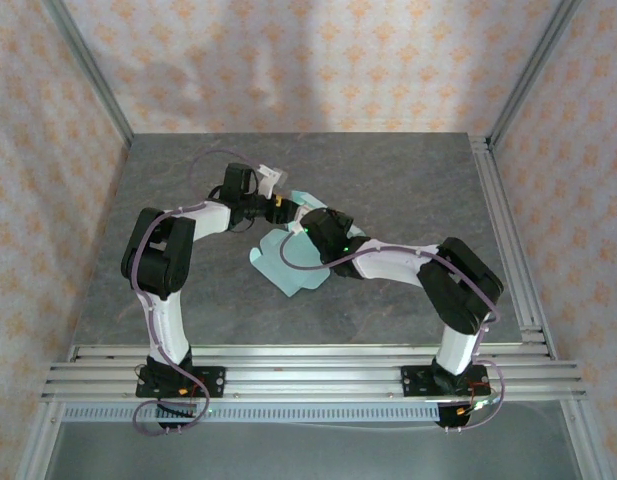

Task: Fold the paper box

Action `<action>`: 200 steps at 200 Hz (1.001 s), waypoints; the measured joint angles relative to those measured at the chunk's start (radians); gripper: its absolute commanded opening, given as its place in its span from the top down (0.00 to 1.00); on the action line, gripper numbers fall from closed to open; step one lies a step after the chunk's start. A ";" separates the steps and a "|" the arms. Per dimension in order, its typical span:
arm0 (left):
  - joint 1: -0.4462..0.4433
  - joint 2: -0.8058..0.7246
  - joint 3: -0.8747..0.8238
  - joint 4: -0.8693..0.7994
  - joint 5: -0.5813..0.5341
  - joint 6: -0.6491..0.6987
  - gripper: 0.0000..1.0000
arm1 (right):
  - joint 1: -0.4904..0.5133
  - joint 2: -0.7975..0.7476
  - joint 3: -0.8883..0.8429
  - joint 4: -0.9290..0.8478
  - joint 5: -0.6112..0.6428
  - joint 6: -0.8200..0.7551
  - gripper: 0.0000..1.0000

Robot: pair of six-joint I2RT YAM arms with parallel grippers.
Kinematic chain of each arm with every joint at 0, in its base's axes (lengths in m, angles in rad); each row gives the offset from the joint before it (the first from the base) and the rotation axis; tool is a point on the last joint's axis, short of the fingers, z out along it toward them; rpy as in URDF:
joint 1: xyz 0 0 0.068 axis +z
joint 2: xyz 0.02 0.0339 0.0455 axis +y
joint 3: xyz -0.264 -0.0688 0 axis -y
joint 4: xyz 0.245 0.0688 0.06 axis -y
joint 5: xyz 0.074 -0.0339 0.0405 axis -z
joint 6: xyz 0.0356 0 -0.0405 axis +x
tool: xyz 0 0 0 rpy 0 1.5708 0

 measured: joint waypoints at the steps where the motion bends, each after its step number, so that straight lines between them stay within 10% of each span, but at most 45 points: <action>1: 0.000 0.000 0.000 0.000 0.000 0.000 0.32 | 0.000 0.000 0.001 -0.001 0.000 0.002 1.00; 200: 0.000 0.000 -0.064 -0.014 -0.062 -0.065 0.79 | -0.007 0.000 0.034 -0.015 0.012 -0.011 1.00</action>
